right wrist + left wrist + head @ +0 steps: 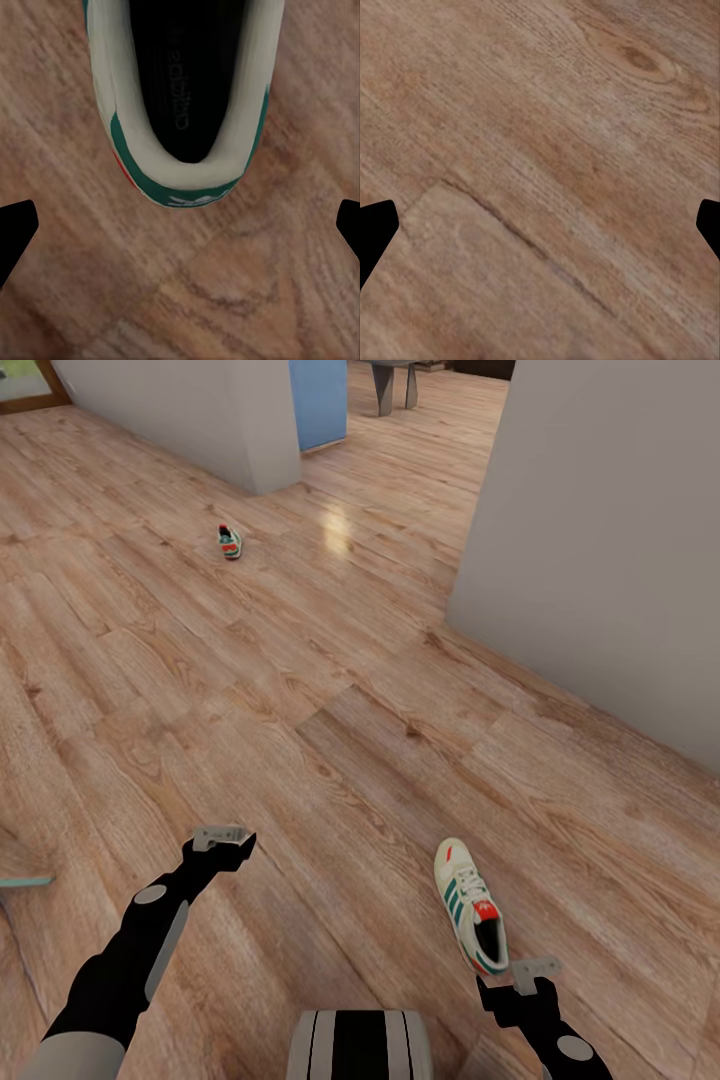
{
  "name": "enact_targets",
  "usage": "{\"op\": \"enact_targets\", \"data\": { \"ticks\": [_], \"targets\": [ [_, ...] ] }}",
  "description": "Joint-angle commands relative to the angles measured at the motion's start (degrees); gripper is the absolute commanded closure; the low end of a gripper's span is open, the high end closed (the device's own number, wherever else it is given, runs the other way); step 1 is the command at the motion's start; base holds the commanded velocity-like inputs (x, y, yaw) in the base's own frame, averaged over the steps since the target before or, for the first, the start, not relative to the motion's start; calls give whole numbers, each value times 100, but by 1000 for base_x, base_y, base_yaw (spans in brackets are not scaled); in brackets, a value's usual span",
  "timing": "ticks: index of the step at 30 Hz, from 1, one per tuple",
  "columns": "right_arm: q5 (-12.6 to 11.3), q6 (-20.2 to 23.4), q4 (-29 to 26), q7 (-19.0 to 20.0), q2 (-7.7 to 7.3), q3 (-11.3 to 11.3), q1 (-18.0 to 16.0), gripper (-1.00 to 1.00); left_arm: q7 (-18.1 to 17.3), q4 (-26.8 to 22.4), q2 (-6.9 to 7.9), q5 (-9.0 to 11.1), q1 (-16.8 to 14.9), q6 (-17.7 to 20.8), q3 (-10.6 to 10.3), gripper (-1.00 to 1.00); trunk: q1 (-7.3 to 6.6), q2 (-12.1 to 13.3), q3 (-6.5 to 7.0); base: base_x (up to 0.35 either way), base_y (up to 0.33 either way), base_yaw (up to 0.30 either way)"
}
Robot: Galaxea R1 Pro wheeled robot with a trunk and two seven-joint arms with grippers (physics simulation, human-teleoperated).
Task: Pick up the two gym shoes and the two sandals from the corridor floor and place them onto the hallstand (shoe rack) in the corridor, making sure they are on the rack and not on the floor. Arrange them so the two gym shoes are next to each other and the two sandals are next to each other.
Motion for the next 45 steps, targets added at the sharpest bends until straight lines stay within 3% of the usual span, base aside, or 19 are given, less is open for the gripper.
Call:
{"op": "enact_targets", "data": {
  "ticks": [1, 27, 41, 45],
  "targets": [
    [51, 34, -12, 23, 0, -4, 0, -100, -33, -8, 1, 7, 5, 48, 11, -100, 0, -1, -4, 46, 0, 0],
    [48, 34, -22, 22, 0, 7, 0, -100, -33, -15, 19, -5, 48, 51, 19, -100, 0, -1, -4, 54, 0, 0],
    [44, 34, -78, 32, 0, 7, 0, -100, -36, -626, 31, -28, 78, 83, 33, -100, 0, -1, -4, 5, 0, 0],
    [51, 50, -188, 32, 0, 6, 0, -100, -41, -771, 31, -18, 79, 90, 91, -100, 10, -7, -103, 0, 0, 0]
  ]
}}
